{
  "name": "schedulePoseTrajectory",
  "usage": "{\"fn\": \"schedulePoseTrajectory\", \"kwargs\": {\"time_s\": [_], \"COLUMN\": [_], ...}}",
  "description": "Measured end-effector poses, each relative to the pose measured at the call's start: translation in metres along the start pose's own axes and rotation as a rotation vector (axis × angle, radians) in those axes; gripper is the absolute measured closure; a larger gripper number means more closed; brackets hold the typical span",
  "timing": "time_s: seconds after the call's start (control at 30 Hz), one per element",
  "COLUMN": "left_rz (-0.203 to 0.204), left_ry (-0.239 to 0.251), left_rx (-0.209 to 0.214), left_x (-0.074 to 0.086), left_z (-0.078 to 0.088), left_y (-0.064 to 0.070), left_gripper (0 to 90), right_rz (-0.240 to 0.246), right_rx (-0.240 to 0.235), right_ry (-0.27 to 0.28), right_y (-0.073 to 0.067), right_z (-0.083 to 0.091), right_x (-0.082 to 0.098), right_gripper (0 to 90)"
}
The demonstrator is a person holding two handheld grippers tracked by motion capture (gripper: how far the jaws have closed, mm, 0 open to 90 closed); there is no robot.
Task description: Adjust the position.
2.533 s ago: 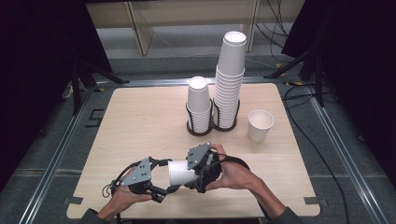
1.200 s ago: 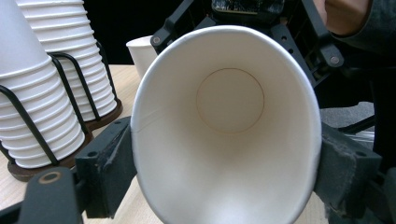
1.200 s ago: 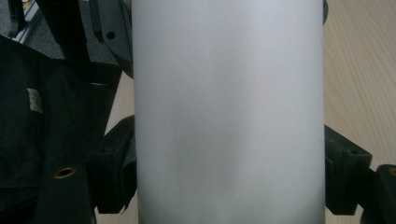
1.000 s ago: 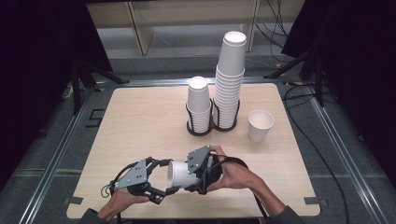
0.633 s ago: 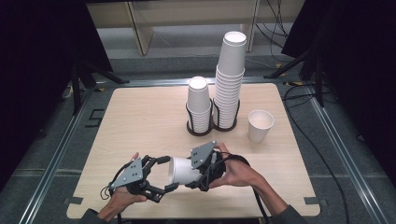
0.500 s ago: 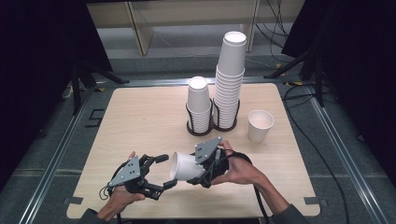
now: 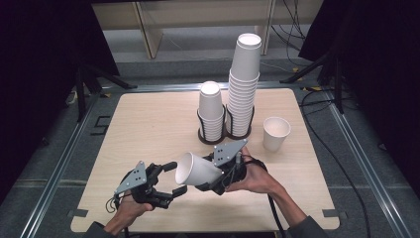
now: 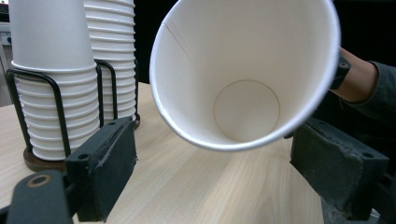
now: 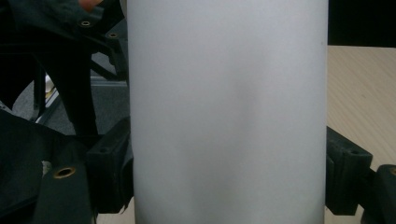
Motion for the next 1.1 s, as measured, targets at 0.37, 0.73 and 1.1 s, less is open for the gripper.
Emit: {"fn": "schedulePoseTrajectory", "kwargs": {"time_s": [0.37, 0.73, 1.1], "left_rz": [0.005, -0.008, -0.045], "left_ry": [0.032, 0.039, -0.014], "left_rx": [0.029, 0.051, 0.062], "left_x": [-0.002, -0.003, -0.003], "left_z": [-0.003, -0.003, -0.003], "left_y": [0.005, 0.007, 0.006], "left_gripper": [0.1, 7.9, 14.9], "right_rz": [0.004, 0.001, -0.039], "right_rx": [-0.064, -0.075, -0.084], "right_ry": [0.029, 0.038, 0.004], "right_y": [-0.007, -0.008, -0.006], "right_z": [-0.018, -0.030, -0.033], "right_x": [0.001, 0.004, 0.010], "right_gripper": [22.2, 22.0, 20.7]}}
Point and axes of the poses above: each handheld gripper's, and its own axes: z roughly backward along the jaws, x roughly out of its underside, y roughly to its right, the point moved 1 cm from there along -z, roughly forward along the jaws, and after that the axes turned 2 degrees about -z, right-handed, at the moved point
